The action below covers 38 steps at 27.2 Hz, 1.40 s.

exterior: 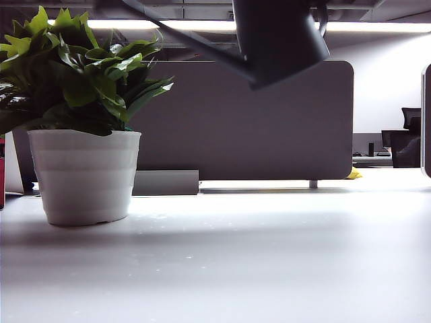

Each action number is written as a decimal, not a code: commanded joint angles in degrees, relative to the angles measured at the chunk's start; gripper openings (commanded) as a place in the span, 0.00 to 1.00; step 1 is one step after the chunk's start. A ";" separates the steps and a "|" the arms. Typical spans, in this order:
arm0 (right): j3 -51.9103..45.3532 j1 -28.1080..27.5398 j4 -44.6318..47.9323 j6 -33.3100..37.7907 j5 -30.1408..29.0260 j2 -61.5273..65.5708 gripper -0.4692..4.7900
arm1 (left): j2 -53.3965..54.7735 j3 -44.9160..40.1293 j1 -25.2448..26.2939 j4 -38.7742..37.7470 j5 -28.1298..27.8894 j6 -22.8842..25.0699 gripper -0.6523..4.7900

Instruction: Pick up the watering can from the table, water the potted plant, and put the can back.

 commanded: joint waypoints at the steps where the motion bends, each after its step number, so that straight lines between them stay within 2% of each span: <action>1: 3.76 0.61 6.08 -3.91 1.75 1.27 0.08 | 0.35 0.22 -4.81 -0.17 -3.69 1.46 0.11; 4: 4.96 0.68 6.10 -5.35 1.73 2.38 0.08 | 0.33 0.22 -8.09 -1.73 -10.47 2.01 0.11; 6: 5.81 0.68 6.49 -7.10 1.53 3.08 0.08 | 0.35 0.24 -9.90 -3.13 -11.37 3.15 0.11; 8: 6.99 0.68 6.99 -13.09 1.53 3.65 0.08 | 0.33 0.24 -10.45 -3.76 -13.62 3.43 0.11; 10: 8.70 0.70 7.13 -15.17 1.51 4.00 0.08 | 0.33 0.24 -10.45 -3.96 -14.51 4.26 0.11; 14: 12.07 0.83 8.52 -15.67 1.31 4.50 0.08 | 0.33 0.24 -10.43 -3.93 -14.53 4.31 0.11; 20: 18.14 3.56 8.22 -20.46 1.29 8.52 0.08 | 0.33 0.24 -10.43 -3.96 -14.47 4.50 0.11; 27: 18.14 4.11 8.87 -27.69 -0.24 8.72 0.08 | 0.33 0.24 -10.43 -4.13 -14.56 4.68 0.11; 32: 18.14 4.24 9.55 -30.27 -2.75 8.72 0.08 | 0.33 0.24 -10.43 -4.13 -14.58 4.70 0.11; 38: 18.14 4.28 9.53 -30.88 -2.99 8.72 0.08 | 0.33 0.24 -10.43 -4.13 -14.60 4.70 0.11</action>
